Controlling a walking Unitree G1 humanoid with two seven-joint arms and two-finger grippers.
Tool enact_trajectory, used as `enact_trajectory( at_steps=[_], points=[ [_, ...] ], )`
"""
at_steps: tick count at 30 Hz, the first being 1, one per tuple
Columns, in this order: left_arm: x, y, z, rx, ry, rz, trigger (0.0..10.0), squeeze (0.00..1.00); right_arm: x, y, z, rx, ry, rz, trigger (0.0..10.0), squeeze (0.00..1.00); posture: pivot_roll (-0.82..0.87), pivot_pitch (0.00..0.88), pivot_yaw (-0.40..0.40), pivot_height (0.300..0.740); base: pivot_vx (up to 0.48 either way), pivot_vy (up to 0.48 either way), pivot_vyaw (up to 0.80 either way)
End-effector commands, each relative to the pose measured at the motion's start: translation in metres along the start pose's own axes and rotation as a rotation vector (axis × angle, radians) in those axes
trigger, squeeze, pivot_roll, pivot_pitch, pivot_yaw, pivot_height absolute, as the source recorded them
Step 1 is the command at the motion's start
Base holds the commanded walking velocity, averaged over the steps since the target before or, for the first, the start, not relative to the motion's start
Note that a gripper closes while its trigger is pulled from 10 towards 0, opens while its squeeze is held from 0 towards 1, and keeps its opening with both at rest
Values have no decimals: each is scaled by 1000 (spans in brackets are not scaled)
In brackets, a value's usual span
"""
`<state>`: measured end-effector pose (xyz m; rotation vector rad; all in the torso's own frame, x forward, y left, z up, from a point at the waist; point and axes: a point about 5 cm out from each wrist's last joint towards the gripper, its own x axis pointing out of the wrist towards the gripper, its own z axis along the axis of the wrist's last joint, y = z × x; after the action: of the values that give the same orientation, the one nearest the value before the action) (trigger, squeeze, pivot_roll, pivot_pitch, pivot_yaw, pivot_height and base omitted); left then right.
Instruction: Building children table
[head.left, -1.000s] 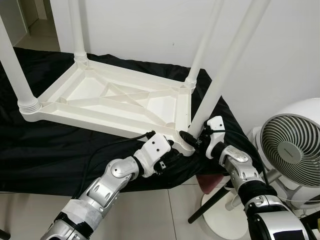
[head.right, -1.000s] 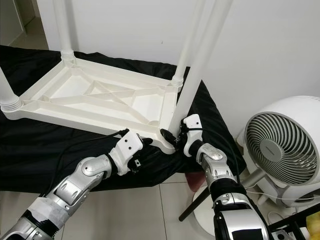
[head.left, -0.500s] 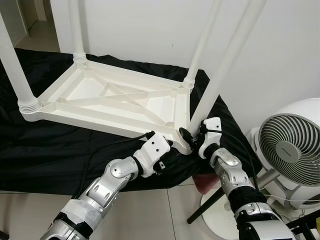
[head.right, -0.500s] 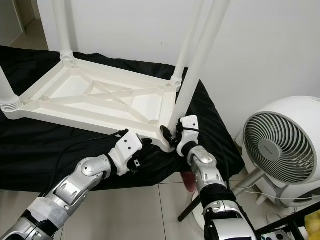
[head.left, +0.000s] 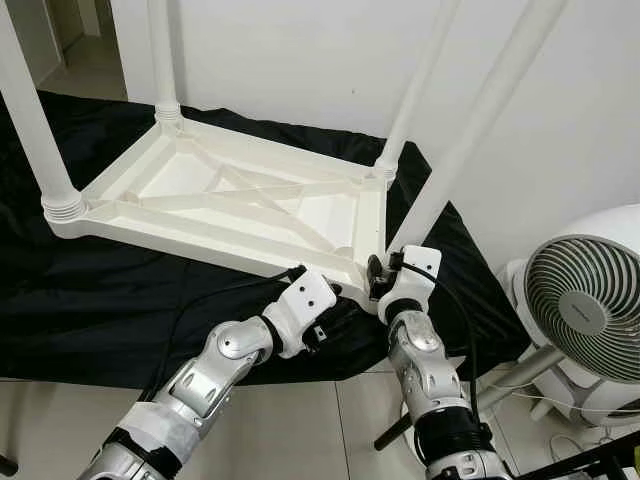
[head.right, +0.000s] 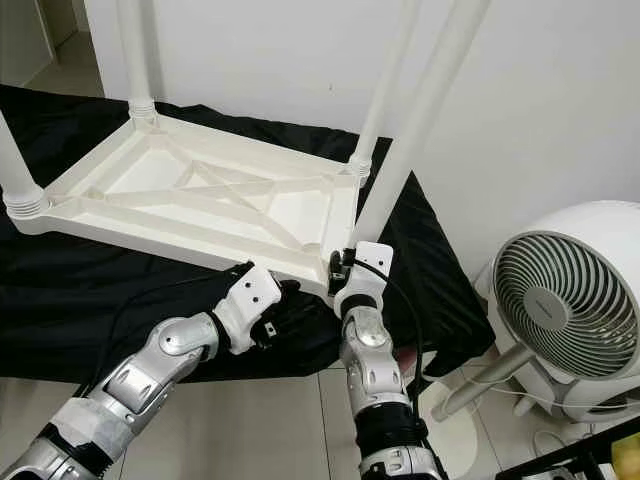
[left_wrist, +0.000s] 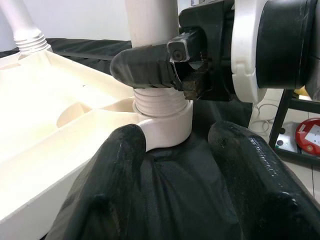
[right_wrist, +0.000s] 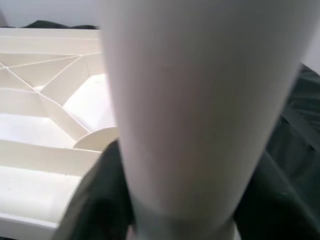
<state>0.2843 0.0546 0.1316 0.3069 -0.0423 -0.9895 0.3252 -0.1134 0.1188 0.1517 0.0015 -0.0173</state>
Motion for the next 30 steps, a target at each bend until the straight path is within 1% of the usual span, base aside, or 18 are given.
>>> enact_trajectory(
  at_steps=[1, 2, 3, 5, 8, 11, 12, 13, 15, 17, 19, 21, 22, 23, 25, 27, 29, 30],
  points=[
    [-1, -8, -1, -2, 7, -131, 10000, 0, -4, -13, -14, -18, 58, -34, 10000, 1000, 96, 0, -160, 740, 0, 0, 0],
    [-1, -8, -1, -2, 7, -131, 10000, 0, -4, -13, -14, -18, 58, -34, 10000, 1000, 96, 0, -160, 740, 0, 0, 0],
    [-1, -8, -2, -2, 8, -129, 10000, 0, -7, -12, -9, 22, 25, -11, 10000, 1000, 96, 0, -159, 740, 0, 0, 0],
    [-1, -7, -2, -2, 8, -127, 10000, 0, -7, -12, -8, 36, 16, 4, 10000, 1000, 100, 0, -158, 740, 0, 0, 0],
    [-2, -7, -1, -1, 8, -125, 10000, 0, -7, -12, -1, 77, 16, 69, 10000, 1000, 96, 0, -156, 740, 0, 0, 0],
    [-2, -7, -1, -1, 8, -125, 10000, 0, -7, -13, 1, 83, 17, 83, 10000, 1000, 96, 0, -156, 740, 0, 0, 0],
    [-2, -7, 1, -12, 3, -128, 10000, 0, -5, -13, 3, 64, 13, 127, 10000, 1000, 94, 0, -156, 740, 0, 0, 0],
    [-2, -7, 2, -17, 1, -129, 10000, 0, -4, -13, 6, 36, 7, 177, 10000, 0, 94, 0, -156, 740, 0, 0, 0],
    [-2, -7, 3, -21, -2, -130, 10000, 0, -2, -16, 10, -11, 12, 276, 10000, 0, 94, 0, -156, 740, 0, 0, 0],
    [-2, -7, 3, -20, -3, -130, 10000, 0, -1, -17, 10, -22, 17, 292, 10000, 0, 92, 0, -156, 740, 0, 0, 0],
    [-1, -5, 3, -27, -2, -122, 10000, 0, 4, -25, 13, -91, 21, 360, 10000, 0, 88, 0, -153, 740, 0, 0, 0],
    [0, -4, 4, -26, -3, -118, 10000, 0, 9, -26, 15, -164, 7, 461, 10000, 0, 85, 0, -151, 740, 0, 0, 0],
    [0, -3, 4, -25, -5, -117, 10000, 0, 10, -26, 16, -186, -1, 490, 10000, 0, 87, 0, -150, 740, 0, 0, 0],
    [1, -3, 4, -24, -5, -117, 10000, 0, 11, -26, 16, -198, -4, 509, 10000, 0, 87, 0, -150, 740, 0, 0, 0],
    [1, -3, 5, -20, -8, -117, 10000, 0, 14, -24, 16, -183, 21, 544, 10000, 0, 89, 0, -150, 740, 0, 0, 0],
    [1, -3, 5, -20, -9, -117, 10000, 0, 16, -23, 17, -182, 23, 566, 10000, 0, 88, 0, -150, 740, 0, 0, 0],
    [2, -3, 5, -21, -8, -117, 10000, 0, 20, -18, 14, -231, 37, 617, 10000, 0, 88, 0, -148, 740, 0, 0, 0],
    [2, -3, 5, -21, -8, -117, 10000, 0, 20, -18, 14, -231, 37, 617, 10000, 0, 88, 0, -148, 740, 0, 0, 0]
  ],
)
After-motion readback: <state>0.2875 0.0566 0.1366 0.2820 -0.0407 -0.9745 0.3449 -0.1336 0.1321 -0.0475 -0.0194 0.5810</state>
